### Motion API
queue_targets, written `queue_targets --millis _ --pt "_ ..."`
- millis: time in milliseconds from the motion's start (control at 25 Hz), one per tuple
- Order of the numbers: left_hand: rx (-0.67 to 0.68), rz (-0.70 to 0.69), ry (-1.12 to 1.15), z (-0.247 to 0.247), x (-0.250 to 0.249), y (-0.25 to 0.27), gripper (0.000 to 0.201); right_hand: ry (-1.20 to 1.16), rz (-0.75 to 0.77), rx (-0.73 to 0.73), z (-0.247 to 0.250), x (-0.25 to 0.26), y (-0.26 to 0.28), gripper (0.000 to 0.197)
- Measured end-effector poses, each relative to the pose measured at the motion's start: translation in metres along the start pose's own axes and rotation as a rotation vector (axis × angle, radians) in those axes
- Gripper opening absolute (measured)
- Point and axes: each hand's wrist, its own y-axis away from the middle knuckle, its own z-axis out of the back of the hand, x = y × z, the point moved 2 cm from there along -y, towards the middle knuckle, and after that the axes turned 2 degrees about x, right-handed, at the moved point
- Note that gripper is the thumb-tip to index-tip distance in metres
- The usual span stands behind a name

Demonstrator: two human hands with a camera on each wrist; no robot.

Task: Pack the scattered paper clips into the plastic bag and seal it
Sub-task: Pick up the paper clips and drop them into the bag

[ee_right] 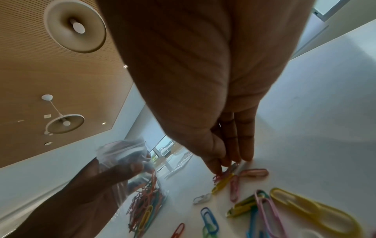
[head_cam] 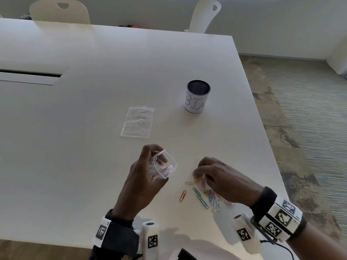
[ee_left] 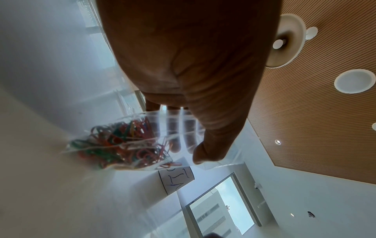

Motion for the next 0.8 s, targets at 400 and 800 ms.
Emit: queue_targets --millis 400,800 --pt "-0.004 0.0 0.009 -0.002 -0.002 0.0 0.054 0.098 -0.374 0.162 0.002 -0.011 0.054 0.1" --pt "0.01 -0.008 0.01 -0.008 -0.002 0.0 0.058 -0.158 -0.275 -0.048 -0.016 -0.008 0.031 0.044"
